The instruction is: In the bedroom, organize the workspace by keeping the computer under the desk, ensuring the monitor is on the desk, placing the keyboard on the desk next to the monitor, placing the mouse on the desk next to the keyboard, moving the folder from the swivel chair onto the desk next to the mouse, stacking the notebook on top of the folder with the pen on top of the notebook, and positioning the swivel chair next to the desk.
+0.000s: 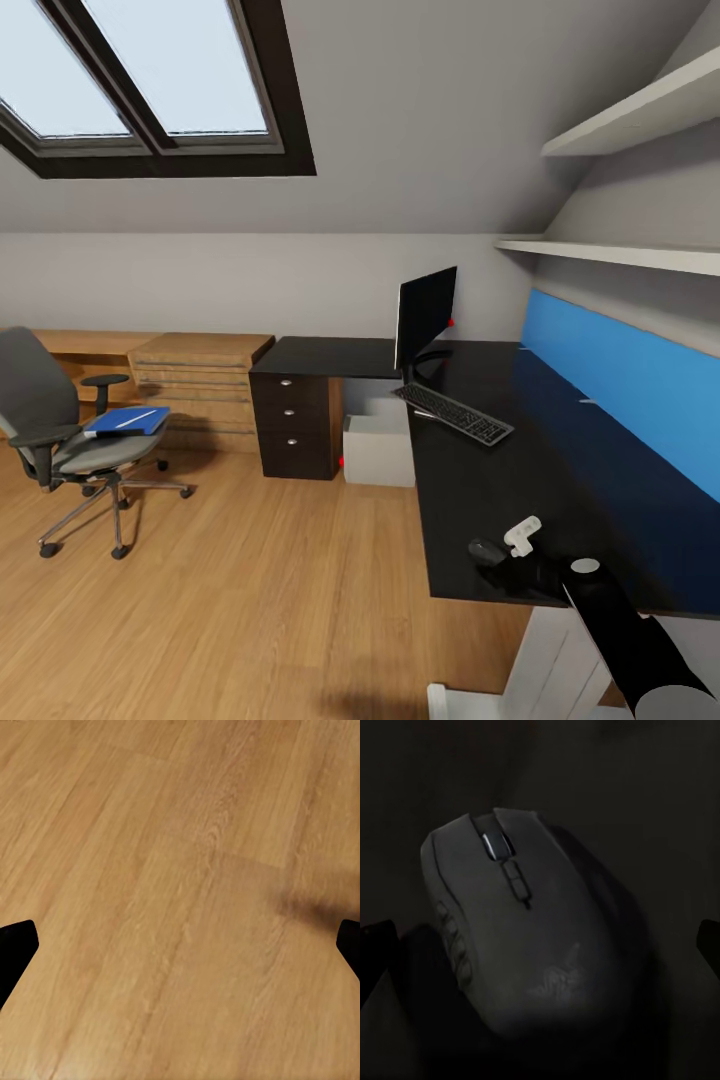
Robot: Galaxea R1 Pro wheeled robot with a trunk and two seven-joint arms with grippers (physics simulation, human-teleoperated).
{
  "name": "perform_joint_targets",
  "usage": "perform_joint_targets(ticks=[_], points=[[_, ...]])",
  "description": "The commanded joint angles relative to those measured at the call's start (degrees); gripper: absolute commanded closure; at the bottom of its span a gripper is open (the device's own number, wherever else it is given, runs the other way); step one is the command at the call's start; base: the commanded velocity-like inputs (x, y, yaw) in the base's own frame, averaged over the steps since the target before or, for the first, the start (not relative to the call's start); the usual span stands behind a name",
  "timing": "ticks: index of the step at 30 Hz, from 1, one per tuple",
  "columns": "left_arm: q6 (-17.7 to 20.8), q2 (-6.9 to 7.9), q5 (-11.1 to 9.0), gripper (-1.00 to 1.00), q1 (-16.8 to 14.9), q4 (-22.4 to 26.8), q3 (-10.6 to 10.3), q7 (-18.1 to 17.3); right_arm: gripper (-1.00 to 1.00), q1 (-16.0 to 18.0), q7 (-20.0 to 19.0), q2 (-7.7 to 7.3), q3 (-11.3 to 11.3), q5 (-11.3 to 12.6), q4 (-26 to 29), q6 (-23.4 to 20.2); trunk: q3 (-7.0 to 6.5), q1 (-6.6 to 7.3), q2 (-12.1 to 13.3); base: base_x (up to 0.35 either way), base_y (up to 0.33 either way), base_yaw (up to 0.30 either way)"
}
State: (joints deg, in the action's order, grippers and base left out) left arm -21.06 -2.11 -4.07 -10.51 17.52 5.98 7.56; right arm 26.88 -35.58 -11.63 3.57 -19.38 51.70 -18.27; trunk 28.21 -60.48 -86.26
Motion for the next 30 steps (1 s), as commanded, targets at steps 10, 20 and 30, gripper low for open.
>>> perform_joint_targets(ticks=[10,20,30], points=[[-0.21,0.0,-0.42,-1.0,-0.04,-0.03,0.09,-0.18,-1.0,0.02,-0.37,0.03,0.12,-0.83,0.06,-0.1,0.07,0.0,-0.03,0.044,0.0,0.0],[-0.21,0.0,-0.42,-1.0,-0.04,-0.03,0.09,-0.1,-1.0,0.02,-0.38,0.03,0.12,-0.81,0.06,-0.15,0.07,0.0,-0.03,0.022,0.0,0.0],[-0.21,0.0,-0.42,-1.0,-0.04,-0.04,0.09,-0.09,1.0,0.02,-0.46,-0.03,-0.05,-0.76,0.14,-0.36,0.07,0.0,-0.03,0.0,0.0,0.0]])
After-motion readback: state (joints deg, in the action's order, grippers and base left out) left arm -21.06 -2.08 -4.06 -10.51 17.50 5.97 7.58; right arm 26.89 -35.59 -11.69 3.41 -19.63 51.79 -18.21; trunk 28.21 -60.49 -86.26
